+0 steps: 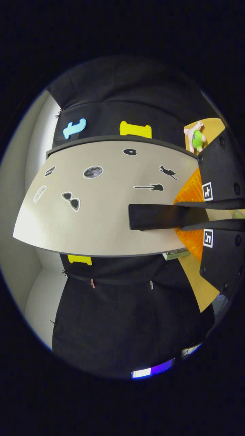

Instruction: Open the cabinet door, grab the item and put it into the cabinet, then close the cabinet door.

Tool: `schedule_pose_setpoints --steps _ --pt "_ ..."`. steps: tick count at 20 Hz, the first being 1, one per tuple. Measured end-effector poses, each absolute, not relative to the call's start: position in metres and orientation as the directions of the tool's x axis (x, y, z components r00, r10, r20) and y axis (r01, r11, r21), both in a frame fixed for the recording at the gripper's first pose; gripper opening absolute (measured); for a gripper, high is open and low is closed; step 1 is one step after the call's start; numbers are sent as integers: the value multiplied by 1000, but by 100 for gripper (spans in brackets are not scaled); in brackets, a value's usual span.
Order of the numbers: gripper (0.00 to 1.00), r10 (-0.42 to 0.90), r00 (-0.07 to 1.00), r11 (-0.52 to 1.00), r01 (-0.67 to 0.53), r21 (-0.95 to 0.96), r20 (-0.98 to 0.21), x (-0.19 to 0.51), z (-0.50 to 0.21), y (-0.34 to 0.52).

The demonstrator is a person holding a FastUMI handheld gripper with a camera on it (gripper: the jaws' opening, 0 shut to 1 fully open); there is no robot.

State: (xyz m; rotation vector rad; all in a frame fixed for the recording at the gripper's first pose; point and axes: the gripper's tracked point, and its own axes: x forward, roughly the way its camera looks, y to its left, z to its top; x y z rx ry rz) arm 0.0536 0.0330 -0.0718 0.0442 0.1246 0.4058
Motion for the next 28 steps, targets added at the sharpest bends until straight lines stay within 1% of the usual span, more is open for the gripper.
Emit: schedule_pose_setpoints --steps 3,6,9,15,22,26,28 --pt "15 410 905 912 -403 75 -111 48 -71 17" --pt "14 383 917 924 -381 40 -107 46 -71 2" --pt "14 358 927 934 -355 44 -108 45 -71 -12" --pt "14 271 956 962 -272 9 -112 48 -71 -43" --pt "13 172 980 985 -170 33 -104 49 -71 -69" --pt "13 220 971 974 -214 66 -97 38 -72 -69" --pt "13 210 974 978 -208 33 -87 32 -71 -76"
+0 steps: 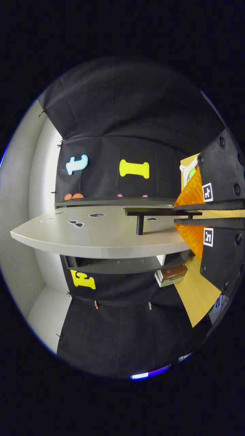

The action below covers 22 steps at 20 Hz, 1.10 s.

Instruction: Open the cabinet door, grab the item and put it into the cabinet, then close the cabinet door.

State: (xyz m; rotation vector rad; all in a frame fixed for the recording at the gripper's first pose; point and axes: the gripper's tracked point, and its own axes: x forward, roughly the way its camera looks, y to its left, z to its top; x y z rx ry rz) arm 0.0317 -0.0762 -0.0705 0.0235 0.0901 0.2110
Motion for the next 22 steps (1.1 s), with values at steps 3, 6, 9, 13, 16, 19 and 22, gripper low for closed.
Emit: schedule_pose_setpoints --steps 3,6,9,13,16,19,22 --pt "13 229 972 973 -228 19 -55 15 -68 -68" --pt "13 238 970 971 -238 0 -45 -18 -70 -44" --pt "11 238 970 970 -240 -46 -40 -18 -78 -9" --pt "8 243 960 969 -247 -12 -137 -9 -133 57" --pt "13 183 961 983 -185 9 -208 2 -167 82" --pt "14 118 957 993 -113 34 -265 7 -199 102" --pt "34 66 945 997 -52 51 -321 8 -232 116"
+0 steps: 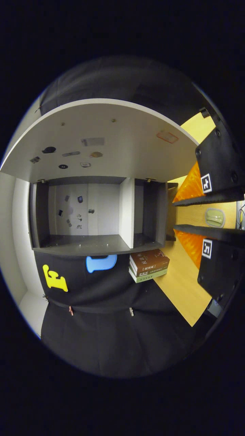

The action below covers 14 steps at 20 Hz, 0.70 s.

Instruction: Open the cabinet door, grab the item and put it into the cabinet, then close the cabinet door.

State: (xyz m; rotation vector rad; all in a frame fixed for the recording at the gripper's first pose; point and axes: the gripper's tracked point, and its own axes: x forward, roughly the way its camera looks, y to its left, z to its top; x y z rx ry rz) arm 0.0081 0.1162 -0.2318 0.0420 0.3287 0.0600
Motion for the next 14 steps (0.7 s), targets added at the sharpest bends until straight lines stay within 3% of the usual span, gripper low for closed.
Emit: schedule_pose_setpoints --steps 3,9,14 --pt "48 64 912 996 -32 86 -406 9 -278 137" --pt "48 20 824 1000 -25 0 -567 21 -384 149" --pt "51 -10 670 1000 11 -4 -742 21 -480 138"
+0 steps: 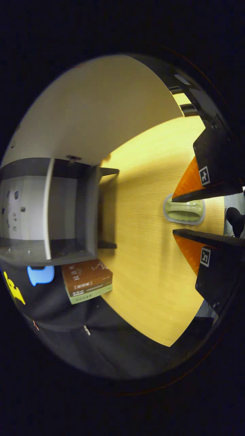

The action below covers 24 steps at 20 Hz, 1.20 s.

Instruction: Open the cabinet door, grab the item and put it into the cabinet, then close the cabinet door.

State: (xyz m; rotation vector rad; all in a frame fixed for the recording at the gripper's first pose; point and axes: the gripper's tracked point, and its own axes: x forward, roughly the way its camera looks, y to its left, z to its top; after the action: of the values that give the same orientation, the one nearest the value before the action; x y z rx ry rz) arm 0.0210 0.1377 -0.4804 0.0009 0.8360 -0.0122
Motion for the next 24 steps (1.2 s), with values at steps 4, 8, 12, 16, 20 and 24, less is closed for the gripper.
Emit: schedule_pose_setpoints --steps 4,8,12,16,20,24 --pt "51 -27 582 1000 8 -27 -813 30 -526 131" --pt "51 -20 506 999 -24 -37 -863 34 -552 129" --pt "51 -38 465 998 -24 -55 -884 38 -560 122" --pt "51 -39 424 998 -36 -59 -905 36 -567 121" --pt "52 -40 402 997 -48 -64 -915 34 -567 122" --pt "35 -49 401 997 -36 -69 -915 31 -555 122"
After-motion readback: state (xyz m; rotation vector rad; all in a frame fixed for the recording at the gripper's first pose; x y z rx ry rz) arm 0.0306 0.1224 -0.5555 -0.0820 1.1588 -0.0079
